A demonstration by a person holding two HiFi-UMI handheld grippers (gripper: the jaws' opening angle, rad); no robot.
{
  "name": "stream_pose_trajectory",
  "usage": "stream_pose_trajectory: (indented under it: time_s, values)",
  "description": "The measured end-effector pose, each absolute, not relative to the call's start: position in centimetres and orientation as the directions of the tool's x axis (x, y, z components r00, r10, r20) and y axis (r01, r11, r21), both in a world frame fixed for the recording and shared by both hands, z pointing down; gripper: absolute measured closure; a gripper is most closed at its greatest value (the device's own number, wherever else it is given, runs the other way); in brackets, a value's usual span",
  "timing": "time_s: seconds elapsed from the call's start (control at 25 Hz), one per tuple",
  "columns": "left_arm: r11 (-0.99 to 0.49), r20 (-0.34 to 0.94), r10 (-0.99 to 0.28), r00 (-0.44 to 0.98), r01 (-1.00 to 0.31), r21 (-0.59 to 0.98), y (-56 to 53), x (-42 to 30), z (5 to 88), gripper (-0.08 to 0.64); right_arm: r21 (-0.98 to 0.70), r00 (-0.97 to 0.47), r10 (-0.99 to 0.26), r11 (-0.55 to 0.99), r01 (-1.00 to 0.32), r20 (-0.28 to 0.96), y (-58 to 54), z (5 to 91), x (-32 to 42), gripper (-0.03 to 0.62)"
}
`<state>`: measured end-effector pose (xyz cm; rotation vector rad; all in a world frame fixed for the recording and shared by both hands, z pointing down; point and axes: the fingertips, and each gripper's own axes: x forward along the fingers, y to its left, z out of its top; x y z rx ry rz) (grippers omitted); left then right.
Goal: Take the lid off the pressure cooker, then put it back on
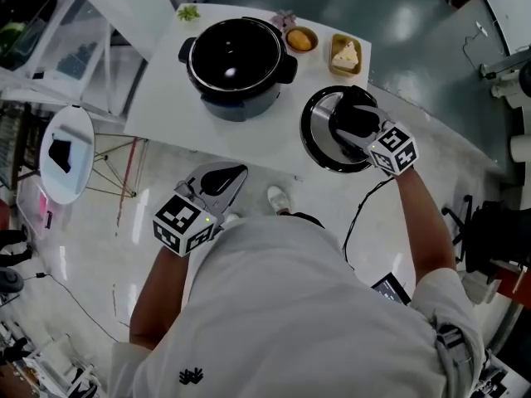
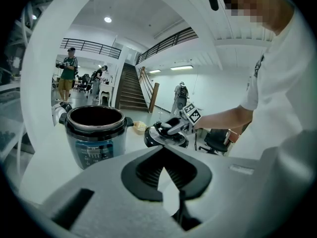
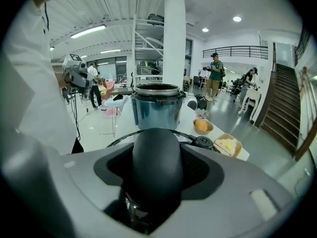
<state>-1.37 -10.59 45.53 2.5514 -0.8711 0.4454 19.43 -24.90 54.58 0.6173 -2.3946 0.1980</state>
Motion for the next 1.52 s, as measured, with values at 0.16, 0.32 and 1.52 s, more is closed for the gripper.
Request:
stream_pose_trajectory:
  time_s: [0.16, 0.32, 1.52]
  values:
    - [-0.741, 0.403, -0.494, 0.770, -0.615, 0.267, -10.3, -1.4, 45.2, 0.552, 0.001, -0.688, -0.382, 0.874, -0.485, 0.617, -24.3, 51.3, 19.6, 0.300]
    - [-0.751, 0.390, -0.490, 0.780, -0.605, 0.265, -10.3, -1.7, 44.9, 0.552, 0.000, -0.695, -0.398, 0.868, -0.497, 0.598, -24.3, 47.6, 19.3, 0.301]
    - [-0.569, 0.337, -0.705, 0.624, -0.782, 0.256, -8.8, -8.4, 43.9, 0.552, 0.051, -0.789, -0.222, 0.971, -0.236, 0.573, -33.4, 38.0, 0.0, 0.301]
